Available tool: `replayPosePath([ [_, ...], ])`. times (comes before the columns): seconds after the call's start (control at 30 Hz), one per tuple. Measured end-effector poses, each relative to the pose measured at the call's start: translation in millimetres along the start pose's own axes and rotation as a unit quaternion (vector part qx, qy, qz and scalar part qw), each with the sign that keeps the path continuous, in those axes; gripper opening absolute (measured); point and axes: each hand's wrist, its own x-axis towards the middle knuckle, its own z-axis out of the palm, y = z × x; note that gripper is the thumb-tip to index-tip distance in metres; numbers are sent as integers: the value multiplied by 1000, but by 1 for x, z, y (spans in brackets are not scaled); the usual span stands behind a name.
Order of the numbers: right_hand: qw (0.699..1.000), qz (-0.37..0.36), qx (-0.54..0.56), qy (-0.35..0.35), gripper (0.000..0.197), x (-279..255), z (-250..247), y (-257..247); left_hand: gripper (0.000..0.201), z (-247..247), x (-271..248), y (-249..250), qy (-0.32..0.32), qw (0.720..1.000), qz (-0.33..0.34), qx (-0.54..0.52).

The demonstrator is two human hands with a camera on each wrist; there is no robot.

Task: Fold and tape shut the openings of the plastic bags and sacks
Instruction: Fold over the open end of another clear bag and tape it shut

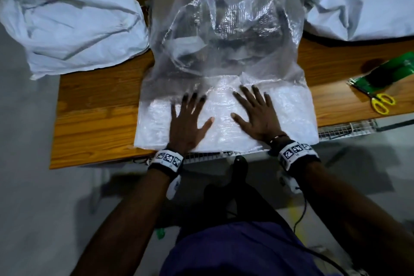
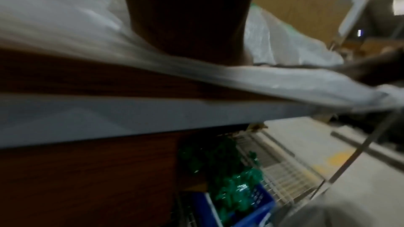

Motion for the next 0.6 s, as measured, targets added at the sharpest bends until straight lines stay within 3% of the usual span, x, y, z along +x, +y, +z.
replayPosePath([
  [0.13,1000,-8,-1,-10,72,9,-2,6,80,-11,-8,-33,-26,999,-29,-36],
  [0.23,1000,-23,1,-8,72,11,-4,12,75,-12,-11,-34,-34,998,-15,-51],
  [0.3,999,-39,-7,-13,71,13,-6,16,60,-18,-18,-28,-8,996,40,-81],
  [0.4,999,-41,2,-24,70,16,-9,16,33,-18,-38,-20,31,976,183,-115],
  [0.5,995,-82,56,17,54,9,-20,-1,44,-17,-58,-15,8,971,192,-143],
  [0.6,974,-169,132,70,32,-20,-33,-35,58,-13,-64,-8,4,976,202,-79],
])
